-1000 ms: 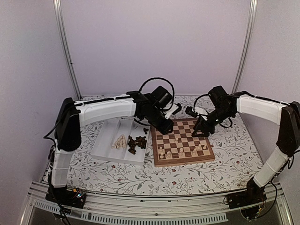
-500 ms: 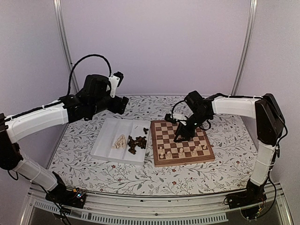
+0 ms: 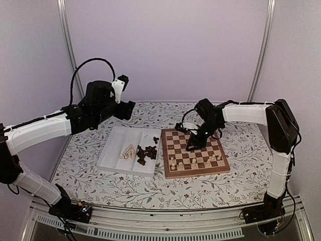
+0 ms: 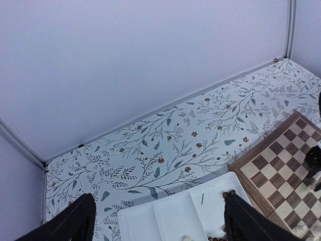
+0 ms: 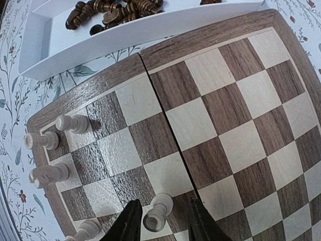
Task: Set up the chess pieces on the board
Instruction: Pick up the chess piece from the chessboard, then place the chess piece on the chessboard.
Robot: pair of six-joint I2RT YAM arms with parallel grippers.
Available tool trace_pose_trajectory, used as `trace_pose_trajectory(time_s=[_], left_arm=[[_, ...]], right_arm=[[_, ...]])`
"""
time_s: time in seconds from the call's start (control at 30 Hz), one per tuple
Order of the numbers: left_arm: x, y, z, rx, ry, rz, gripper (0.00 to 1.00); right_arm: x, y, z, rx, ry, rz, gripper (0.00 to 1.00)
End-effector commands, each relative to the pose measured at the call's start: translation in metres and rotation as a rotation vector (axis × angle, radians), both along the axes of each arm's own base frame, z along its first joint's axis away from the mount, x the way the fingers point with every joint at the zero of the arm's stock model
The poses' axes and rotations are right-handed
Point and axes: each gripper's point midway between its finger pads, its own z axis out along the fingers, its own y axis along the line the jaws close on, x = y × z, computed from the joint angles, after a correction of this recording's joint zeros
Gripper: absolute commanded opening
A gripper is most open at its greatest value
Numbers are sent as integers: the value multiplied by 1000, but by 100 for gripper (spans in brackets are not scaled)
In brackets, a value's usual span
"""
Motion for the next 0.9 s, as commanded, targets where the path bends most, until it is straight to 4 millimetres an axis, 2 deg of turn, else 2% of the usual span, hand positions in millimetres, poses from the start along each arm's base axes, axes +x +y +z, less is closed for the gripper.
trace_pose_trajectory(time_s=[0.0, 0.2, 0.27, 0.47, 0.63, 0.73, 0.87], left_arm=[[7, 2, 0, 11, 0, 6, 90], [8, 1, -2, 15, 11, 9, 89], [8, 2, -3, 18, 14, 10, 89], [7, -1, -7, 20, 28, -3, 89], [6, -8, -12, 22, 54, -39, 88], [6, -10, -13, 27, 64, -46, 87], [6, -12, -15, 30, 72, -55, 87]], right_arm=[[-1, 2, -3, -17, 18, 4, 31], [-1, -2, -2, -37, 21, 0, 10], [-1, -4, 2, -42, 10, -3, 7], [-2, -16, 44, -33, -80, -21, 6], [-13, -49, 75, -10, -131, -65, 6], [-24, -73, 82, 17, -130, -99, 6], [-43, -104, 74, 4, -123, -144, 5]])
